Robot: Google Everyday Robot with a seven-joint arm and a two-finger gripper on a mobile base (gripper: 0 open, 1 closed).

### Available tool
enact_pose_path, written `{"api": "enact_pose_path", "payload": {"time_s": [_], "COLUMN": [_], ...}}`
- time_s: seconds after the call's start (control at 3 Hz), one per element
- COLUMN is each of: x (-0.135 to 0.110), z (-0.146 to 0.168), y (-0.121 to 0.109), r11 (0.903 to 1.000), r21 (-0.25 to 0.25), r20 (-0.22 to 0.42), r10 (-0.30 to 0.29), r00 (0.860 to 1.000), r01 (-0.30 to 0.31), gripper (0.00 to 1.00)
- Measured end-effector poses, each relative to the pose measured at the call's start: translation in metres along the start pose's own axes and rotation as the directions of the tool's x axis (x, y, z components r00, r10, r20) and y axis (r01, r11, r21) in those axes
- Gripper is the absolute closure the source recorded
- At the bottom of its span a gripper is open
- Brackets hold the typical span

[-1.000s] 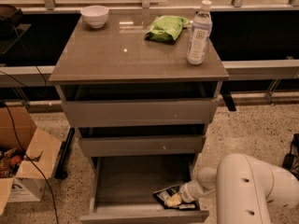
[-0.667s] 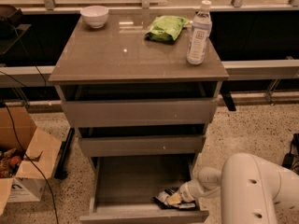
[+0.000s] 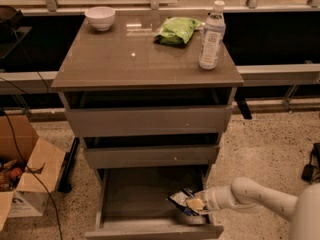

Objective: Pick blue chip bag from bottom drawer and place on counter

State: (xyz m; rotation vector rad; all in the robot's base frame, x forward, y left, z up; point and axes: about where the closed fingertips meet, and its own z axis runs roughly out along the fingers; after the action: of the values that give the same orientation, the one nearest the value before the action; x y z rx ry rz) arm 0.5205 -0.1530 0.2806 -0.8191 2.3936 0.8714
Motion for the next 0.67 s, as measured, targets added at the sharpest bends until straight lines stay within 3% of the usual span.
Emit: {"api": "enact_pose_path", "payload": {"time_s": [0.33, 0.67], "x": [-0.06, -0.111], "z": [-0.109, -0.186], "y": [0.042, 0.07], "r11": [0.983, 0.9407], "r21": [0.022, 0.063], "r20": [0.144, 0.219], "r10": [-0.184, -0.339], "r00": [0.972, 0.915], "r01": [0.183, 0.333], "gripper": [1.0, 1.0]}}
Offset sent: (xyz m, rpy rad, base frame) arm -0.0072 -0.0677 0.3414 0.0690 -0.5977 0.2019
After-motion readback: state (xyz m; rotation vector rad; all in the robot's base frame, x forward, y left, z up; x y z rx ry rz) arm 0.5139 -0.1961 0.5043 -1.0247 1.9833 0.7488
